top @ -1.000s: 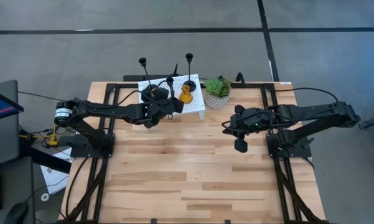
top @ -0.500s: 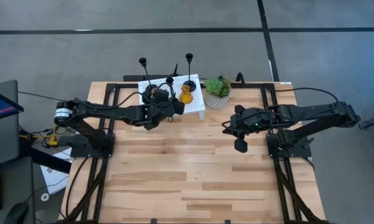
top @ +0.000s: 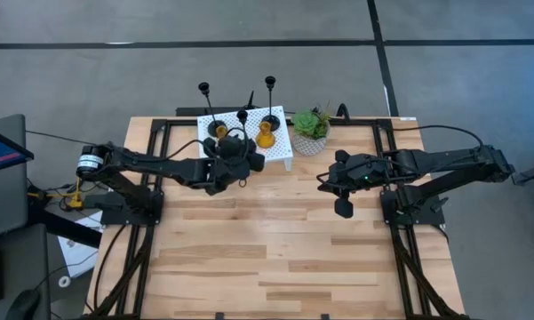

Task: Pick & Place candle stick holders
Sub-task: Adjust the candle holders on the shelf

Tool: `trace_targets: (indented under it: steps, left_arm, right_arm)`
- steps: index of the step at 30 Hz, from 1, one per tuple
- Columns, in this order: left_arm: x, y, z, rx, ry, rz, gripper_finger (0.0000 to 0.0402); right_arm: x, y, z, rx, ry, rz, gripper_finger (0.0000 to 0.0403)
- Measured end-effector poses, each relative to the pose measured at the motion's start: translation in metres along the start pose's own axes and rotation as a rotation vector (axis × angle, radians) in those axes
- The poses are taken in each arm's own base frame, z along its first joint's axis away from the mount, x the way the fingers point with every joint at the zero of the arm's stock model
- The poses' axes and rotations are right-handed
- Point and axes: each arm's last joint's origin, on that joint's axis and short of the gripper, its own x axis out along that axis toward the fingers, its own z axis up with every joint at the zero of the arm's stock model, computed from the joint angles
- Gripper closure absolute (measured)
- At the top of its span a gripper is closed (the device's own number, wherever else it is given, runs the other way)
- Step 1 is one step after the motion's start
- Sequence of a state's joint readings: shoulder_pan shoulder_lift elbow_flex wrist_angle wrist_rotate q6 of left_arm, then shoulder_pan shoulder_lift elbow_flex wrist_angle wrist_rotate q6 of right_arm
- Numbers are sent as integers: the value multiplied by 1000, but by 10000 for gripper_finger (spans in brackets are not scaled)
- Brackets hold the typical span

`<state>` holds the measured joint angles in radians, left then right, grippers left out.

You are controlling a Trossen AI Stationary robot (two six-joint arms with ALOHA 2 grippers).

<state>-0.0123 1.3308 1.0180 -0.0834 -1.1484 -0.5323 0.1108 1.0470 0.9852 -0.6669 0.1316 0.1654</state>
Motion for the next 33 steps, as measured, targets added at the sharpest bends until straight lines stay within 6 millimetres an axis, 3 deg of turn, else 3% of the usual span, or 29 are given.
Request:
trace_targets:
  steps: [7,12,17,24,29,33]
  left_arm:
    - [-31,-13,-7,11,21,-118,183]
    - [-67,-24,-15,73,46,-263,183]
    - [-107,-30,-23,278,49,-446,183]
    - [-162,-27,-31,384,39,-653,183]
    - [-186,-22,-32,381,48,-754,183]
    - [-192,-19,-29,371,47,-779,183]
  right_arm:
    - [0,0,0,0,0,0,403]
    - [0,0,0,-2,0,0,403]
    - [0,0,0,-7,0,0,403]
    - [0,0,0,-15,-2,0,403]
    - [0,0,2,-13,-23,3,403]
    - [0,1,3,-14,-33,5,403]
